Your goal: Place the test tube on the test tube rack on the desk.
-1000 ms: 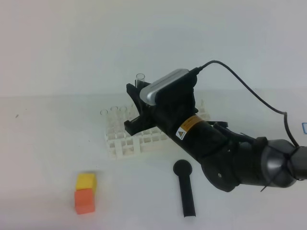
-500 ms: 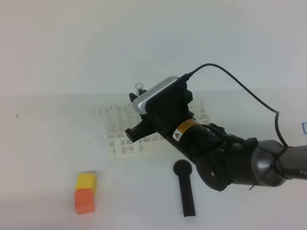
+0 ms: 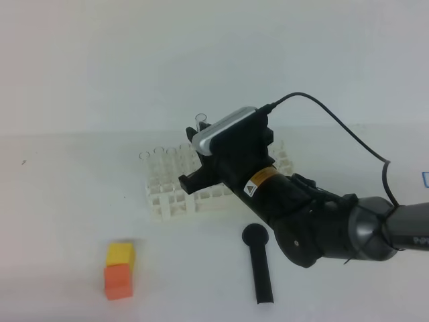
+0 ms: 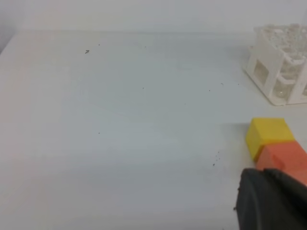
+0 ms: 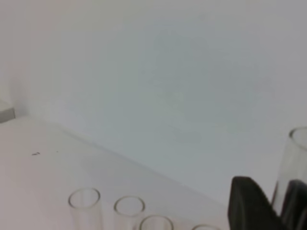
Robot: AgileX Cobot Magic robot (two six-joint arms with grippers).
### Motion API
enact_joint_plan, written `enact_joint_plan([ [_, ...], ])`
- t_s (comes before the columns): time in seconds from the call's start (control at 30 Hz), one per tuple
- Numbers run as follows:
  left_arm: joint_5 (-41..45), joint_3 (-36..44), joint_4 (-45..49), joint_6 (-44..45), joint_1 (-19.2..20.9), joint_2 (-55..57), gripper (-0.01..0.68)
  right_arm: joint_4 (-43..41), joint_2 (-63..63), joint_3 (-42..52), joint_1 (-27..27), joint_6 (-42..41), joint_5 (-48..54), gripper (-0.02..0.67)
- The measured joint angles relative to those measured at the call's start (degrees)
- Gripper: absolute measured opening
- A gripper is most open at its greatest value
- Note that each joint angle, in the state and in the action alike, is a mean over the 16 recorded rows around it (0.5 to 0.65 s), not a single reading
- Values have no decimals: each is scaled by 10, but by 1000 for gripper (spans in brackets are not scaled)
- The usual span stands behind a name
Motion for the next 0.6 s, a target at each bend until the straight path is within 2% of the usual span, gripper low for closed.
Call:
enact_joint_plan([
  [0.4,0,0,0,0,0,0,-1,6,27,-12,0,32,-11,122],
  [0.6,0,0,0,0,0,0,-1,9,38,-19,0,33,-11,164],
])
